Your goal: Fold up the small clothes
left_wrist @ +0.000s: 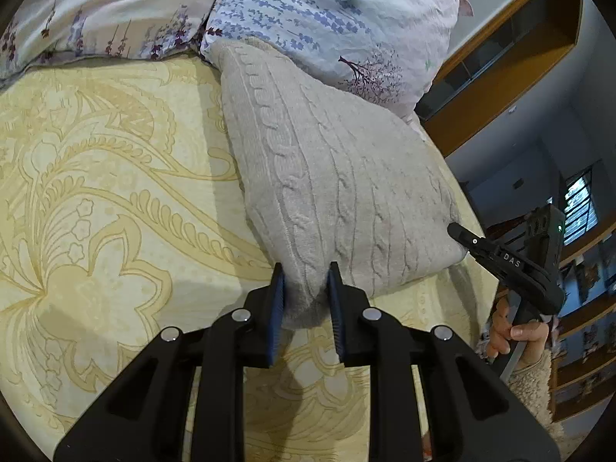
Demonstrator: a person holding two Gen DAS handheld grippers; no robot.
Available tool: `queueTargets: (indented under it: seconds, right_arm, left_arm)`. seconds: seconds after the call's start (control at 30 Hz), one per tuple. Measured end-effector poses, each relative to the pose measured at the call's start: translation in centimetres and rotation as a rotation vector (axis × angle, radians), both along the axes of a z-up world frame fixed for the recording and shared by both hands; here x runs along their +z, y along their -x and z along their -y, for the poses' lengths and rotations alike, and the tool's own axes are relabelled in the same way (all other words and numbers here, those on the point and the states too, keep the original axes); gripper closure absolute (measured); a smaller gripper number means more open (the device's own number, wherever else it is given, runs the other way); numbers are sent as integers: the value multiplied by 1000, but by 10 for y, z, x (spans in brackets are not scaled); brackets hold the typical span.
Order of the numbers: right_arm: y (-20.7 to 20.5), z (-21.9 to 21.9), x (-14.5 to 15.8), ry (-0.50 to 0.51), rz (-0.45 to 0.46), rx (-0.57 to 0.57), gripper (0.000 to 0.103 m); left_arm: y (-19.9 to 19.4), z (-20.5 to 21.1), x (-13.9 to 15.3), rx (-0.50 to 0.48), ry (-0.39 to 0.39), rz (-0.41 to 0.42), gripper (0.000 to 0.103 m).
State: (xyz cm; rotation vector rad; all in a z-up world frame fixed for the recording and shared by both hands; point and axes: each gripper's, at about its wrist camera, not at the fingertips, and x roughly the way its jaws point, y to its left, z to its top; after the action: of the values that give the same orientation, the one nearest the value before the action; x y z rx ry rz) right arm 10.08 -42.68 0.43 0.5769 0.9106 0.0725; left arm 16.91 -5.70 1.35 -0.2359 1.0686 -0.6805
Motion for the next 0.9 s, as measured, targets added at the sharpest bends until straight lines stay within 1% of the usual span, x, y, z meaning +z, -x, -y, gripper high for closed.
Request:
queueTargets:
  seconds: [0.13,0.23,0.27,0.3,0.33,0.37,0.4,0.43,0.47,0.5,0.57,0.63,0.7,0.73,0.8,0.9]
  right_arm:
    - [-1,2,-7,-7,-12,0,94]
    - [-3,3,-9,-17,-26,7,93]
    - [-3,4,-7,-20,-32,8,90]
    - [-2,5,-5,-27,-36,8,81]
    - [-3,8,0,-53,-43,10,76]
    - [-5,11,3,-68,-44,6,67]
    - [-7,16,9,-85,-35,-4,60]
    - [-10,19,13,-94,-24,-12,58]
    - [-16,22,18,-105,-15,-26,56]
    - [-23,25,21,-119,-13,-32,55]
    - [-42,28,25,-153,-16,-32,55]
    - [-68,29,24,-161,-31,-33,55]
    - [-89,28,19,-173,-55,-30,55]
    - [-102,27,14,-198,-73,-29,55]
    - [-122,28,4,-238,-103,-36,55]
    - [-140,28,-5,-264,-133,-36,55]
  left_arm:
    - [1,4,0,-4,-33,22,80]
    - [-1,3,-2,1,-33,8,74]
    - [-2,2,-2,2,-27,-5,71]
    - [-3,-1,-2,-1,-6,-23,70]
    - [-4,-5,0,-1,21,-39,69]
    - [-3,-10,2,-2,46,-49,66]
    - [-4,-15,5,-1,78,-57,61]
    - [-9,-22,11,11,124,-59,56]
    - [-13,-26,14,24,145,-57,48]
    - [-22,-33,18,54,171,-59,45]
    - [-40,-39,21,96,203,-76,45]
    - [-61,-42,22,138,212,-92,44]
    - [-82,-39,20,174,212,-102,44]
    - [-98,-35,19,186,210,-110,44]
    - [-117,-29,18,208,198,-115,43]
    - [-149,-19,10,236,170,-143,43]
